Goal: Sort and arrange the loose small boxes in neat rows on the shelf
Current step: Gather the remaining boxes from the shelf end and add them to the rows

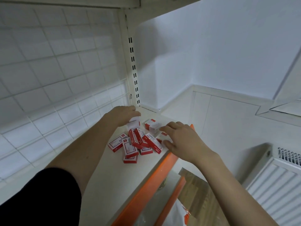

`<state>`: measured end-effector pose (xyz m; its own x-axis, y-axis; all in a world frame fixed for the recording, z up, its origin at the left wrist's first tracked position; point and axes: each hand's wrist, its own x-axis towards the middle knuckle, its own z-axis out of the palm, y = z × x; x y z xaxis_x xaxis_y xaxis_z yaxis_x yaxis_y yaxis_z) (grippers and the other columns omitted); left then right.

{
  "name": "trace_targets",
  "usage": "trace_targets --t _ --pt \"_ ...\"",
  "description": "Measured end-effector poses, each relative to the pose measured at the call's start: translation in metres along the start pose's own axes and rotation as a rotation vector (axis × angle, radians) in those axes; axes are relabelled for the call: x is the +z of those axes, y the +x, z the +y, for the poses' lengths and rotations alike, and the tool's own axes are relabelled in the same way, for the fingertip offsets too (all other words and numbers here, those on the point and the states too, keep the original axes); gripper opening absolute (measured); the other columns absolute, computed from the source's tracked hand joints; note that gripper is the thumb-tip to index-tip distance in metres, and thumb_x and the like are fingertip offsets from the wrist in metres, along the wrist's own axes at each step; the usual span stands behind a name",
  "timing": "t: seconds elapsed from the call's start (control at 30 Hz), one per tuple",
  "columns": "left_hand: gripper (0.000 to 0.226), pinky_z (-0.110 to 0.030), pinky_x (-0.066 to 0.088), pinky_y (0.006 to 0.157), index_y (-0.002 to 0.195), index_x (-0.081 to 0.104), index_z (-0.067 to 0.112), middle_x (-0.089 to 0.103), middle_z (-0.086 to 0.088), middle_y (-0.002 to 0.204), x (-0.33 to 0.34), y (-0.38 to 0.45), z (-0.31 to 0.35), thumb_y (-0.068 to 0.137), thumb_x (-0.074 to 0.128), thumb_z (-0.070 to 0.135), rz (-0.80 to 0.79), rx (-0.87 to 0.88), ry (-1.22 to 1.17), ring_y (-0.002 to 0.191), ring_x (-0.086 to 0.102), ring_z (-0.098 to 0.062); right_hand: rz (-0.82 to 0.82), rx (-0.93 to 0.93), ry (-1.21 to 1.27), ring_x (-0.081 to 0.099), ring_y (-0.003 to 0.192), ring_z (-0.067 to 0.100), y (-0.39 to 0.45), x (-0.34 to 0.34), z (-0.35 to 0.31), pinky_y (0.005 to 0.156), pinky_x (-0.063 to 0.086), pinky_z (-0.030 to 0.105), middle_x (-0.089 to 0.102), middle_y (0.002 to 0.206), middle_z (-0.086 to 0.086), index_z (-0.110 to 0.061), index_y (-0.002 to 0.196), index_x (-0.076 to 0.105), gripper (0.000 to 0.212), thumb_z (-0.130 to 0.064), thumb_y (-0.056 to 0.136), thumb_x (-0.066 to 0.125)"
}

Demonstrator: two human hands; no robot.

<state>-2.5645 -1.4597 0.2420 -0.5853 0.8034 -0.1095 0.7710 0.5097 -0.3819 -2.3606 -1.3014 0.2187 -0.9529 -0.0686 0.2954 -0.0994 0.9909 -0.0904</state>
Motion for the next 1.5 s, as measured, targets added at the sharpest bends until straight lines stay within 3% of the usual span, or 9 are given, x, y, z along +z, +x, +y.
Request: trace_targets --t 0.23,0.43,0.57,0.67,0.8,1.03,1.17,1.27,1.5 --pt "0.045 -0.032 0.043 0.08 0.122 0.046 0.01 0.052 -0.005 0.119 0.0 -0.015 -0.012 0.084 0.066 0.023 0.124 -0.134 -0.178 0.104 0.052 -0.022 -0.083 -0.033 0.066 0.045 0.118 0.02 0.036 0.004 0.012 0.095 0.037 0.03 0.049 0.13 0.001 -0.019 0.137 0.04 0.045 -0.027 0.093 0.046" --pt "0.033 -0.031 0.039 0.068 0.107 0.051 0.008 0.055 -0.008 0.099 -0.028 -0.069 0.011 0.082 0.066 0.022 0.458 -0.264 -0.442 0.086 0.053 -0.024 -0.236 0.049 0.129 0.051 0.11 0.026 0.09 0.012 0.016 0.089 0.044 0.034 0.052 0.118 0.008 -0.007 0.125 0.047 0.048 -0.034 0.088 0.058" --pt "0.031 -0.034 0.048 0.068 0.106 0.056 0.011 0.059 -0.004 0.092 -0.035 -0.109 0.041 0.081 0.069 0.022 0.654 -0.344 -0.58 0.078 0.056 -0.022 -0.349 0.137 0.135 0.052 0.074 0.018 0.112 0.021 0.014 0.062 0.041 0.026 0.052 0.081 0.002 -0.01 0.083 0.049 0.041 -0.047 0.079 0.067" --pt "0.039 -0.029 0.05 0.073 0.115 0.057 0.016 0.061 0.0 0.1 -0.031 -0.132 0.062 0.08 0.071 0.023 0.713 -0.409 -0.653 0.082 0.056 -0.016 -0.439 0.217 0.146 0.053 0.064 0.014 0.119 0.028 0.013 0.065 0.047 0.028 0.056 0.073 0.0 -0.013 0.07 0.05 0.042 -0.05 0.077 0.068" --pt "0.047 -0.022 0.049 0.078 0.125 0.056 0.018 0.059 0.002 0.111 -0.02 -0.145 0.083 0.081 0.071 0.016 0.774 -0.446 -0.7 0.089 0.052 -0.006 -0.464 0.251 0.109 0.056 0.066 0.016 0.118 0.03 0.008 0.063 0.048 0.027 0.057 0.071 0.001 -0.011 0.069 0.052 0.031 -0.036 0.079 0.067" --pt "0.053 -0.01 0.046 0.071 0.096 0.045 0.04 0.062 0.008 0.103 -0.009 -0.156 0.113 0.076 0.068 -0.003 0.885 -0.595 -0.962 0.091 0.058 -0.001 -0.159 0.177 0.148 0.054 0.082 0.024 0.095 0.008 0.001 0.066 0.042 0.03 0.05 0.093 0.006 -0.008 0.1 0.052 0.035 -0.031 0.078 0.067" --pt "0.029 -0.008 0.042 0.062 0.086 0.047 0.035 0.062 0.019 0.084 -0.009 -0.16 0.136 0.078 0.072 0.022 0.912 -0.75 -1.138 0.076 0.057 0.003 0.002 0.016 0.332 0.051 0.088 0.017 0.063 -0.002 -0.011 0.074 0.039 0.025 0.045 0.101 -0.003 -0.015 0.121 0.05 0.048 -0.03 0.079 0.068" --pt "0.01 -0.007 0.036 0.058 0.081 0.051 0.03 0.057 0.021 0.069 -0.005 -0.169 0.148 0.087 0.051 0.037 0.935 -0.799 -1.134 0.064 0.051 0.004 0.018 -0.104 0.485 0.049 0.09 0.007 0.042 0.0 -0.021 0.067 0.042 0.012 0.04 0.101 -0.009 -0.019 0.123 0.051 0.049 -0.026 0.078 0.07" --pt "0.01 -0.005 0.037 0.066 0.096 0.05 0.041 0.059 0.021 0.095 -0.002 -0.22 0.161 0.089 0.05 0.034 0.991 -0.909 -1.071 0.078 0.055 -0.001 -0.029 -0.257 0.673 0.045 0.096 -0.014 0.017 0.018 -0.058 0.079 0.041 0.005 0.044 0.107 -0.011 -0.018 0.114 0.057 0.043 -0.02 0.075 0.076"
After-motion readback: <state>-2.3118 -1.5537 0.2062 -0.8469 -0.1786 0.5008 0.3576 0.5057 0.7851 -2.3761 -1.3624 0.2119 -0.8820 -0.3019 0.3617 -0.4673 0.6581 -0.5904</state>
